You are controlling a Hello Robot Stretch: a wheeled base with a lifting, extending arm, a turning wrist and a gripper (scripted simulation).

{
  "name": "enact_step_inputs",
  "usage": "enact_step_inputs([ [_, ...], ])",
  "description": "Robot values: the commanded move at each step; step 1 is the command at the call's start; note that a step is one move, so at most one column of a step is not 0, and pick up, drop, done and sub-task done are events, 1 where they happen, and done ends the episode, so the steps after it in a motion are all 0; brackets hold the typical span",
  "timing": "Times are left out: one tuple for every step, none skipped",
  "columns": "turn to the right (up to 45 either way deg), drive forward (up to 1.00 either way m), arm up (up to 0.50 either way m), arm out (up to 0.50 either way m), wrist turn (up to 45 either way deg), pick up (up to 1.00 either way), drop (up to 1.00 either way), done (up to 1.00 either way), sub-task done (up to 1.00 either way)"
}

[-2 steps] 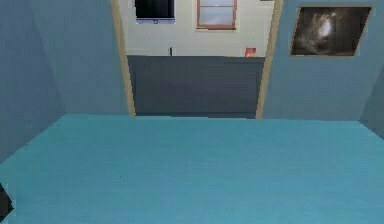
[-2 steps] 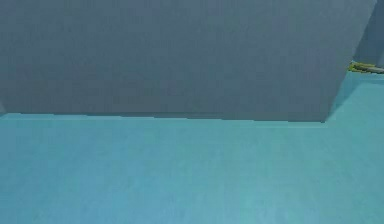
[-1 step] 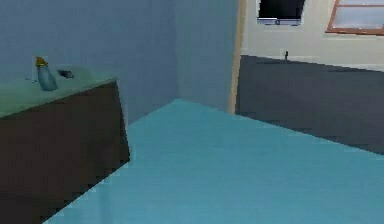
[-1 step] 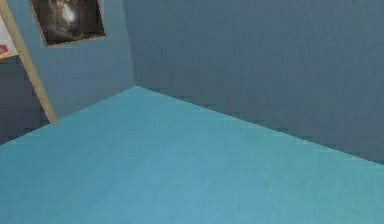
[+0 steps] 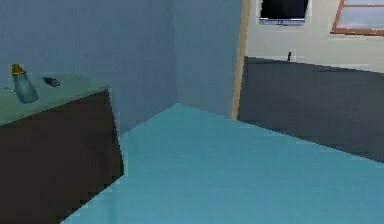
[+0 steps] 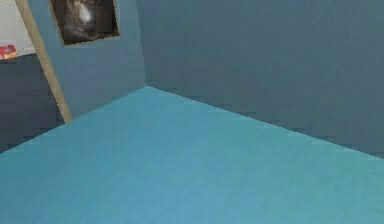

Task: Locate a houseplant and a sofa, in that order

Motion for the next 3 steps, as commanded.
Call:
enact_step_inputs([
  [33.0, 0.00, 0.00, 0.00, 0.0, 0.00, 0.00, 0.00, 0.00],
  [0.0, 0.20, 0.00, 0.00, 0.0, 0.00, 0.00, 0.00, 0.00],
  [6.0, 0.00, 0.00, 0.00, 0.0, 0.00, 0.00, 0.00, 0.00],
])
